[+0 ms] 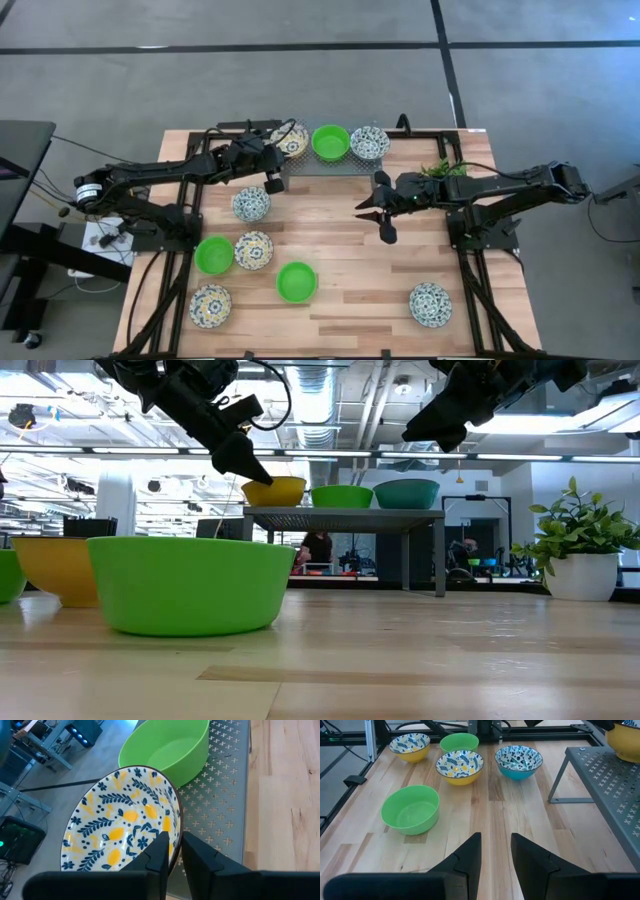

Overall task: Pick & Place Mini bowls
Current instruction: Put the top right yellow patterned bowl on the shelf

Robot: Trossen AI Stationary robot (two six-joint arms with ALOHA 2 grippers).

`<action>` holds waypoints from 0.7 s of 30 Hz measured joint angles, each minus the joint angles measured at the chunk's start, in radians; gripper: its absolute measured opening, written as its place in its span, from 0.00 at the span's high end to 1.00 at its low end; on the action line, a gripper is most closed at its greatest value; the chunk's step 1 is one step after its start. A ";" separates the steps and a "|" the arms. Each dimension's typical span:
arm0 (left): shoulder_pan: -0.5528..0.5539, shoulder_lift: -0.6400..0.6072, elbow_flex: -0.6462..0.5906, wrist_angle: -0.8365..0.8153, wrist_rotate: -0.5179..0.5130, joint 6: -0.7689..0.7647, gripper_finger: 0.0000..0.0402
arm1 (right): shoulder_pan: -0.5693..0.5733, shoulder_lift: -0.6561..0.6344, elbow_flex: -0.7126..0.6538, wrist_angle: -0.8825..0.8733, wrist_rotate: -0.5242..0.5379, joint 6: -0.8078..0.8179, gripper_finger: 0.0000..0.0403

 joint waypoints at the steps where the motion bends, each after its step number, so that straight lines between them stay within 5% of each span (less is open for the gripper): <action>1: 0.000 0.000 0.000 0.002 0.000 0.000 0.87 | 0.000 0.000 0.000 0.000 0.000 0.000 0.75; 21: 0.001 0.000 0.000 0.014 -0.002 -0.001 0.85 | 0.000 0.000 0.000 0.013 0.000 -0.014 0.75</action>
